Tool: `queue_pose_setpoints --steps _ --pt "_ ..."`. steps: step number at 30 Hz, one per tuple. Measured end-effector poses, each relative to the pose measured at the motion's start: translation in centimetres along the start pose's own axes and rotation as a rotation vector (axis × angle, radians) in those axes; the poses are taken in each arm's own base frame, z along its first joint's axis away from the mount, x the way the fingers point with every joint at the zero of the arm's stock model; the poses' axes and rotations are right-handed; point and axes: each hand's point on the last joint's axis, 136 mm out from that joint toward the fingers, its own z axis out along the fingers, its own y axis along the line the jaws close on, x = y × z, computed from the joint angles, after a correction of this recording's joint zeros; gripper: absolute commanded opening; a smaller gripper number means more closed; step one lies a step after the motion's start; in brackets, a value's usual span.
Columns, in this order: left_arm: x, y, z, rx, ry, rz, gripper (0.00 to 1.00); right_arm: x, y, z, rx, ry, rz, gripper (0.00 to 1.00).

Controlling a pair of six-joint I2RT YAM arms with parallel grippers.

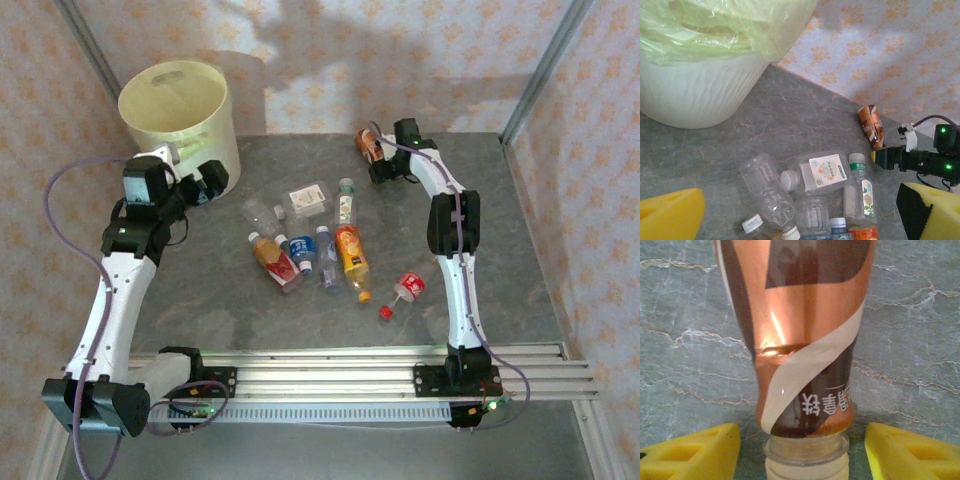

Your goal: Put the plastic bottles in the bin

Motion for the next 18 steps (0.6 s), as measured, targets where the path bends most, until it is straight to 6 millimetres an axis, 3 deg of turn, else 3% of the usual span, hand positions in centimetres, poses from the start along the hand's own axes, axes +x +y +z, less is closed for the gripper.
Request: queue_pose_setpoints --steps 8,18 --pt "1.0 0.7 0.6 -0.016 0.023 -0.023 1.0 -1.2 -0.3 0.6 0.062 -0.014 -0.035 0.5" --pt "1.7 1.2 1.2 -0.026 0.04 -0.053 1.0 -1.2 -0.2 0.6 0.083 -0.007 -0.02 0.32"
